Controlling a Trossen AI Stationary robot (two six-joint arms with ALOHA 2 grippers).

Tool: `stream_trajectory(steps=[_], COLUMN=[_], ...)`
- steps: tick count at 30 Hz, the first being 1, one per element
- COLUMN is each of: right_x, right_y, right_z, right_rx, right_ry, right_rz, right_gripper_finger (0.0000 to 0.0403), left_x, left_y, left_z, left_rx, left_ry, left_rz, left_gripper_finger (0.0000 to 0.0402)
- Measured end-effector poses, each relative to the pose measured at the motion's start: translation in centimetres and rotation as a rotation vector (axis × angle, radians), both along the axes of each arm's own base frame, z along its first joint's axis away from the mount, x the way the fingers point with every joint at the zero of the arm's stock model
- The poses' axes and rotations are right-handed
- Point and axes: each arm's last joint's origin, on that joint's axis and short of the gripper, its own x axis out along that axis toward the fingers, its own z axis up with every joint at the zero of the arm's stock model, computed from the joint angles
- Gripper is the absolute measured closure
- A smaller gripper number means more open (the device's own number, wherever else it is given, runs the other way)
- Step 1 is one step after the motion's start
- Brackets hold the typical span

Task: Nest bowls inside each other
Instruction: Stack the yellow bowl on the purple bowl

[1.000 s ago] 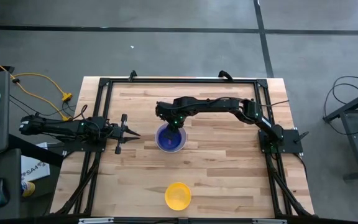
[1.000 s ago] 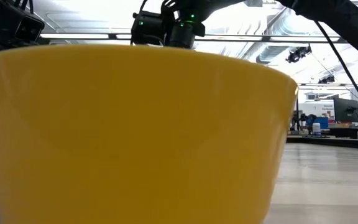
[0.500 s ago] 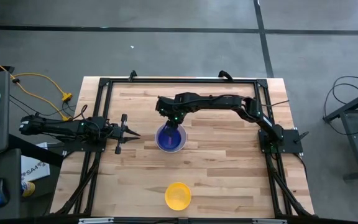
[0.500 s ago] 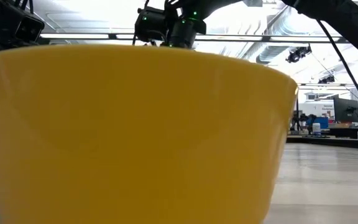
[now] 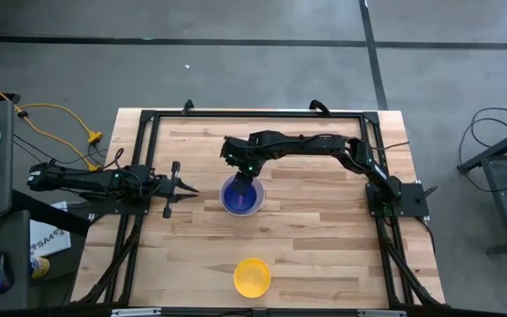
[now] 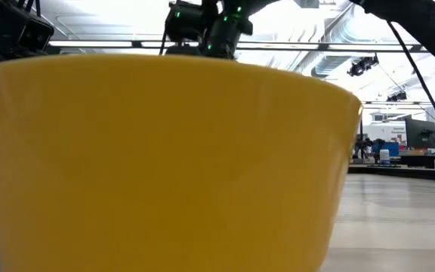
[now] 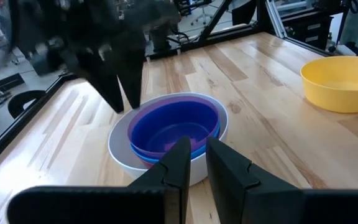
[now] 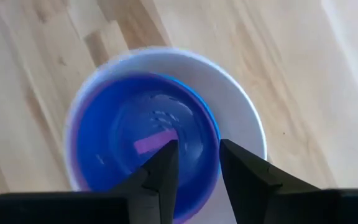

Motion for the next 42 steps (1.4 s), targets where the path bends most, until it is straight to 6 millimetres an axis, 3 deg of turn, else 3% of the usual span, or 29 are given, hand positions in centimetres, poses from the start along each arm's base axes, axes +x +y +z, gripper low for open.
stream_trajectory(steps=[6, 10, 16, 28, 42], right_x=[-1.0, -1.4, -1.5, -1.7, -1.5], right_y=[2.2, 4.8, 8.0, 12.4, 15.2], right_z=[3.5, 4.0, 4.1, 4.2, 3.2], right_rx=[-0.095, -0.153, -0.123, -0.087, -0.154], right_ry=[-0.054, -0.034, -0.033, -0.061, -0.076], right_rz=[0.016, 0.04, 0.03, 0.047, 0.081], right_gripper_finger=[0.0293, 0.0292, 0.0292, 0.0292, 0.0292], left_x=[0.0, 0.0, 0.0, 0.0, 0.0], left_y=[0.0, 0.0, 0.0, 0.0, 0.0], left_z=[0.0, 0.0, 0.0, 0.0, 0.0], left_rx=[0.0, 0.0, 0.0, 0.0, 0.0], left_ry=[0.0, 0.0, 0.0, 0.0, 0.0], left_rz=[0.0, 0.0, 0.0, 0.0, 0.0], left_gripper_finger=[0.035, 0.035, 0.035, 0.035, 0.035])
